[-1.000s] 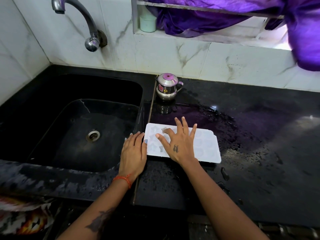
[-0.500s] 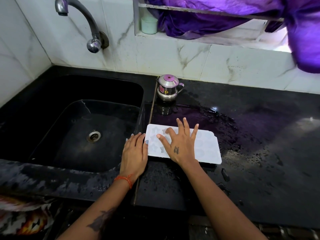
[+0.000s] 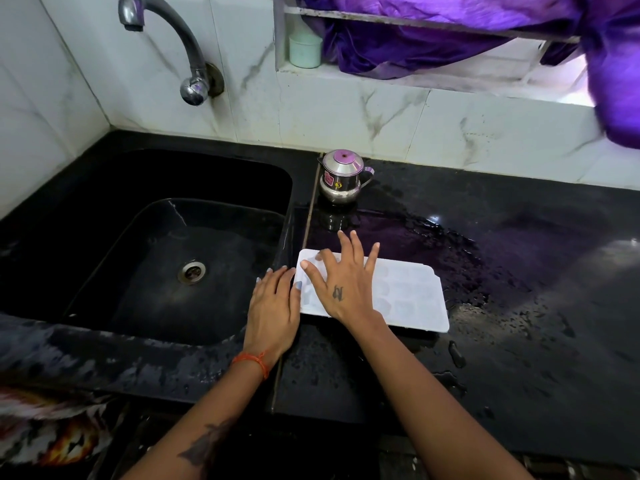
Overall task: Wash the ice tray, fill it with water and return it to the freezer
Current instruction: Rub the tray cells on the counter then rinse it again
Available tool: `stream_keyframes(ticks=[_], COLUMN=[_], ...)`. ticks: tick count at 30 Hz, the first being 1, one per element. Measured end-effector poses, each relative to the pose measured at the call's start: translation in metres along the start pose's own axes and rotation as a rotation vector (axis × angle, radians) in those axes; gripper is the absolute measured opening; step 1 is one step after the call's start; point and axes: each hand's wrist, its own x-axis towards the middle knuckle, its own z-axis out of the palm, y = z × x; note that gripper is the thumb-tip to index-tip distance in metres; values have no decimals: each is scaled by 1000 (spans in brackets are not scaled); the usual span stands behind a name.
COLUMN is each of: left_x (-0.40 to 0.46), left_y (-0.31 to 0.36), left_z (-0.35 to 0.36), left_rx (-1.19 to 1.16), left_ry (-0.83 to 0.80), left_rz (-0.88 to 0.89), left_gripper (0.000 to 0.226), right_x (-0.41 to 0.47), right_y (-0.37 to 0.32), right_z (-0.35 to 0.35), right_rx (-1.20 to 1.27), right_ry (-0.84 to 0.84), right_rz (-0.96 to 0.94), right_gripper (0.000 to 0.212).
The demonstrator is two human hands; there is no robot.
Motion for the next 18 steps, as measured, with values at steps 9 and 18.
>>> stream_keyframes(ticks=[9, 18], left_x=[0, 0], left_y=[1, 2], left_z=[-1, -1], left_rx=[8, 7], left_ry=[7, 12], left_rz=[6, 2], left_gripper=[71, 71], right_x=[-3, -7], right_y=[0, 0], right_z=[0, 5], right_rx=[-10, -100], right_ry=[-76, 44], right_rz=[-27, -60], right_gripper=[74, 69])
